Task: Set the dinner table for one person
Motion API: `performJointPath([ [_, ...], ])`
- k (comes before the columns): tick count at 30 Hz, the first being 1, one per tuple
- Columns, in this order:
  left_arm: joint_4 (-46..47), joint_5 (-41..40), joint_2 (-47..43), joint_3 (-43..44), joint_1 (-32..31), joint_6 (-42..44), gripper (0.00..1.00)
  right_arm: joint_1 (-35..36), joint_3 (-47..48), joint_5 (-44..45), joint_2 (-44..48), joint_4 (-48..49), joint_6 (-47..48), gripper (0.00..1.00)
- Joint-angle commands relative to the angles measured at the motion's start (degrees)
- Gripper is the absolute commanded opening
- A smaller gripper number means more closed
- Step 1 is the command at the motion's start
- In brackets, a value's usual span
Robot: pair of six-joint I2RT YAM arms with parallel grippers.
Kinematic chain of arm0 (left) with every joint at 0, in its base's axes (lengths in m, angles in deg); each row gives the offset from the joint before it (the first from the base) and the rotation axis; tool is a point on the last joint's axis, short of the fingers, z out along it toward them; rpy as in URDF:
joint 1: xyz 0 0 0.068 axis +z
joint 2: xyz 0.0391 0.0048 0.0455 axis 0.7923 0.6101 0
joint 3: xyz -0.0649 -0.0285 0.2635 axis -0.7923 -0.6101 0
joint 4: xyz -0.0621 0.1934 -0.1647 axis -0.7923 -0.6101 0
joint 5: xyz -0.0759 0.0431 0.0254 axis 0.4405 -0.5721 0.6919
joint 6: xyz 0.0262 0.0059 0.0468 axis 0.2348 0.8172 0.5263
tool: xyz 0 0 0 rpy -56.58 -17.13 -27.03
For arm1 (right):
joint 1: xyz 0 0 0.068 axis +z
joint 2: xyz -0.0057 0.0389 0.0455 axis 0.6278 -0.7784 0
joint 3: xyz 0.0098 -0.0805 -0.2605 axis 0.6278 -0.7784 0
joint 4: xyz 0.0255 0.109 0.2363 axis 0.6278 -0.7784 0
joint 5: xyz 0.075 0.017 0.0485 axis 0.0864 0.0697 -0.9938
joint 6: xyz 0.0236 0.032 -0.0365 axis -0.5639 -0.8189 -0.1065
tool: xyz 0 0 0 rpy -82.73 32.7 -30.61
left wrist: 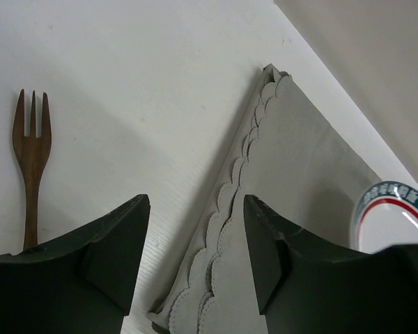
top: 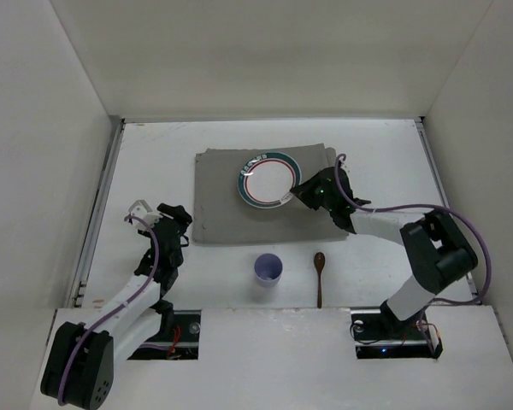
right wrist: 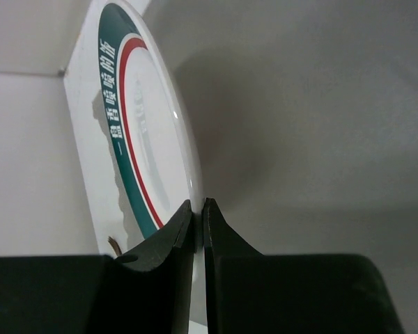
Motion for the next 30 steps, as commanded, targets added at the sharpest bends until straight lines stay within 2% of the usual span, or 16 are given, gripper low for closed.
performJointPath([
  [1, 1.7, -0.2, -1.4, -0.9, 0.5, -0.2, 0.54, 1.9, 4.9, -1.9, -2.3, 7.7, -2.8, 0.10],
  [6, 1.7, -0.2, -1.2, -0.9, 0.6, -0.2, 0.54, 2.0, 4.4, -0.2, -6.0, 6.2, -5.1, 0.18],
  [12, 1.7, -0.2, -0.9, -0.8, 0.5, -0.2, 0.54, 2.0, 4.3, 2.0, -6.4, 1.8, -3.9, 0.48],
  [16, 1.7, -0.2, -1.0, -0.8, 0.5, -0.2, 0.54, 2.0, 2.4, 3.2, -3.9, -0.7, -1.1, 0.58],
  [26, 1.7, -0.2, 0.0, -0.4, 0.3, -0.2, 0.54, 4.9, -6.5, 9.5, 11.7, -7.9, 9.1, 0.69],
  [28, 1.7, -0.2, 0.2, -0.3, 0.1, 0.0, 0.51, 6.5, -6.8, 9.3, 16.0, -10.9, 12.8, 0.69],
  [30, 1.7, -0.2, 0.0, -0.3, 0.0, 0.2, 0.48, 9.2, -6.8, 8.9, 20.6, -13.4, 18.3, 0.60],
])
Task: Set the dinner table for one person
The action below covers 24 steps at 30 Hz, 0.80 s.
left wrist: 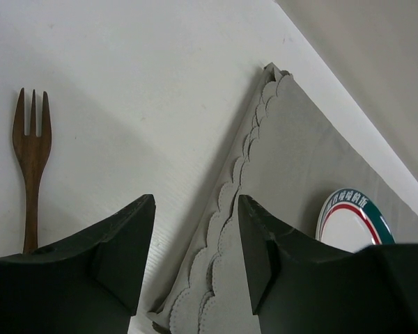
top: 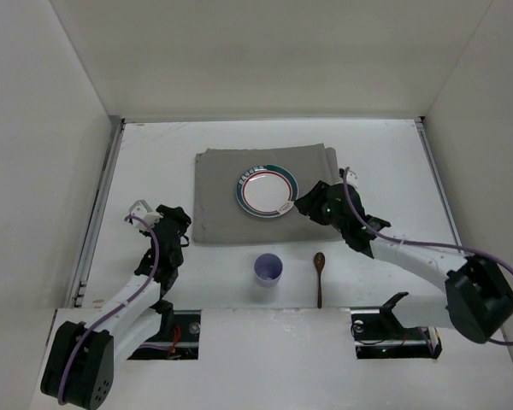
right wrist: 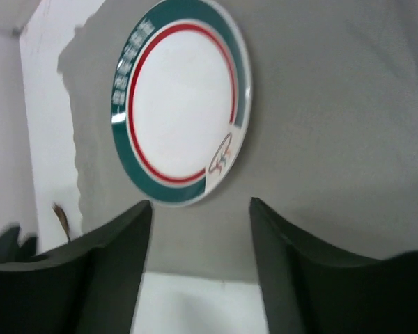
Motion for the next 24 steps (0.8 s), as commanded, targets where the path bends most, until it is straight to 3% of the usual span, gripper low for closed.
performJointPath([
  [1, 1.7, -0.2, -0.4, -0.2, 0.0, 0.3, 0.44, 4.8, 0.3, 1.2, 7.7, -4.7, 11.4, 0.51],
  [5, 1.7, -0.2, 0.4, 0.0, -0.3, 0.5, 0.30, 11.5, 2.5, 0.6, 13.9, -13.9, 19.1, 0.18],
  [7, 1.9, -0.2, 1.5, 0.3, -0.4, 0.6, 0.26, 14.6, 4.6, -0.6, 15.4, -20.4, 22.5, 0.16],
  [9, 2.0, -0.2, 2.2, 0.5, -0.6, 0.5, 0.25, 18.1, 7.1, -1.3, 15.8, -26.2, 25.3, 0.22],
  [13, 1.9, -0.3, 1.3, 0.4, -0.8, 0.6, 0.26, 24.2, 11.1, -0.6, 14.1, -32.9, 29.3, 0.49],
  [15, 1.8, -0.5, 1.0, 0.2, -0.6, 0.6, 0.27, 26.1, 12.0, -0.5, 12.5, -33.7, 30.7, 0.57],
  [24, 1.7, -0.8, 0.4, -0.1, -0.5, 0.6, 0.32, 30.0, 13.4, -2.3, 6.4, -33.8, 31.3, 0.59],
])
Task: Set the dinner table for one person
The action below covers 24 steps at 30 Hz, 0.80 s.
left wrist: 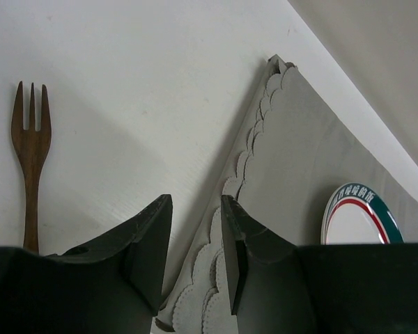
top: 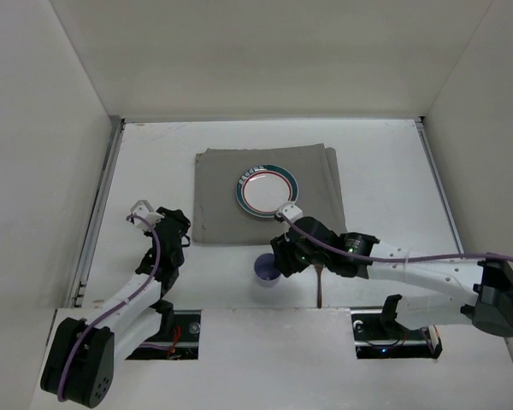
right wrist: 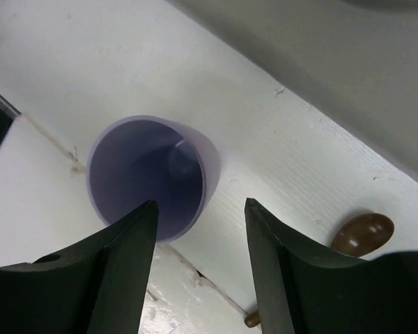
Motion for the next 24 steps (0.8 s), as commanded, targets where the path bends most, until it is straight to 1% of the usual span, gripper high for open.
performJointPath([
  [1, 1.7, -0.6, -0.6, -0.1, 0.0, 0.3, 0.32, 0.7, 2.9, -0.2, -2.0, -1.2, 1.5, 0.58],
  [4, 1.7, -0.8, -0.6, 0.0, -0.3, 0.4, 0.33, 0.7, 3.8, 0.0, -4.6, -0.6, 1.3, 0.46],
  [6, 1.7, -0.8, -0.9, -0.1, -0.3, 0.5, 0.33, 0.7, 4.2, 1.1, -5.9, 0.2, 1.0, 0.31],
  [8, 1.7, -0.7, -1.0, -0.1, -0.1, 0.4, 0.34, 0.7, 5.0, 2.8, -6.3, 0.8, 0.7, 0.13],
  [9, 1.7, -0.6, -1.0, -0.1, -0.1, 0.3, 0.34, 0.7, 5.8, 3.4, -6.0, 1.0, 0.7, 0.10],
  [10, 1.7, -0.6, -0.8, -0.1, -0.1, 0.2, 0.34, 0.7, 6.7, 3.7, -5.2, 1.6, 0.7, 0.08],
  [13, 1.7, -0.4, -0.5, -0.1, -0.1, 0.1, 0.34, -0.8, 9.0, 3.0, -2.6, 3.9, 1.0, 0.07],
  [17, 1.7, -0.4, -0.7, -0.1, -0.1, 0.1, 0.34, -8.0, 13.7, 3.4, -2.3, 8.3, 1.8, 0.07],
  [20, 1.9, -0.4, -0.4, -0.1, -0.1, 0.0, 0.34, -14.8, 17.6, 4.5, -5.5, 11.1, 2.5, 0.07],
  [24, 2.0, -0.4, -0.1, -0.1, -0.2, 0.1, 0.34, -24.7, 24.2, 6.0, -14.5, 11.5, 3.0, 0.08],
])
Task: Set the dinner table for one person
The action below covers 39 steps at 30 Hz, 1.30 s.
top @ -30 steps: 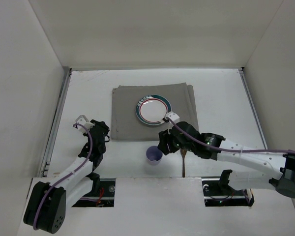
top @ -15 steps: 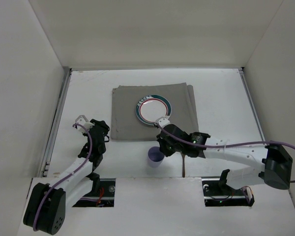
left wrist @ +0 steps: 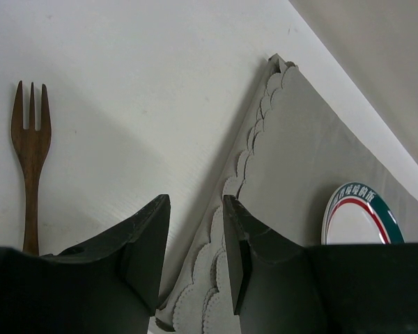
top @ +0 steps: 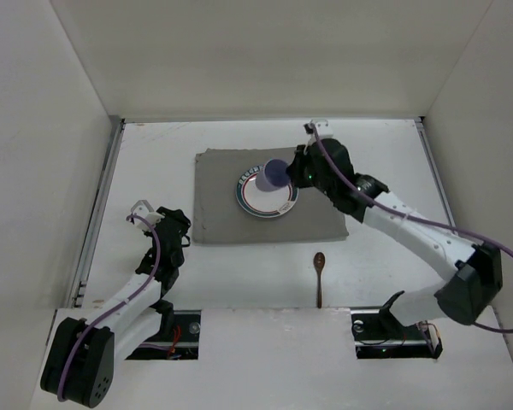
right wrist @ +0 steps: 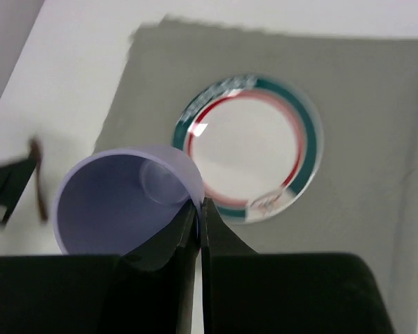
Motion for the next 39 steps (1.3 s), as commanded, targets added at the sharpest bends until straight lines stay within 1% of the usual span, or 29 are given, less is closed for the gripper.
performJointPath([
  [1, 1.9, -0.5, -0.4, -0.1, -0.1, 0.2, 0.34, -6.8, 5.7, 3.3, -7.6, 4.0, 1.1, 0.08],
  [5, 1.8, -0.4, -0.6, -0.1, -0.4, 0.2, 0.34, -14.1, 11.1, 5.1, -15.6, 3.0, 1.6, 0.08],
  [9, 2.0, -0.4, 0.1, 0.0, -0.5, 0.1, 0.34, -18.5, 16.2, 5.8, -21.8, 0.3, 2.9, 0.08],
  [18, 2.2, -0.4, 0.5, 0.1, -0.5, 0.0, 0.34, -23.3, 24.5, 7.6, -31.9, -4.0, 4.7, 0.09],
  [26, 2.2, -0.4, 0.8, 0.1, -0.5, -0.1, 0.35, -24.8, 25.7, 7.4, -34.9, -5.3, 4.5, 0.11],
  [28, 2.3, -0.4, 0.9, 0.1, -0.5, -0.1, 0.35, -24.8, 26.8, 7.6, -35.9, -6.1, 4.7, 0.13],
  [29, 2.3, -0.4, 1.0, 0.1, -0.5, -0.1, 0.35, -24.8, 27.2, 7.5, -36.2, -6.1, 4.7, 0.16],
  [32, 2.3, -0.4, 0.7, 0.0, -0.5, -0.1, 0.35, -24.8, 27.5, 7.3, -36.4, -5.7, 4.7, 0.30],
  [34, 2.3, -0.4, 0.5, -0.1, -0.3, -0.1, 0.35, -24.8, 27.6, 7.3, -35.7, -5.6, 4.6, 0.43],
  [35, 2.3, -0.4, 0.5, -0.1, -0.3, -0.1, 0.35, -24.8, 27.5, 7.3, -35.1, -5.4, 4.6, 0.47],
  [39, 2.3, -0.4, 0.8, 0.0, -0.5, -0.2, 0.35, -24.5, 26.0, 7.6, -31.2, -4.8, 4.7, 0.57],
])
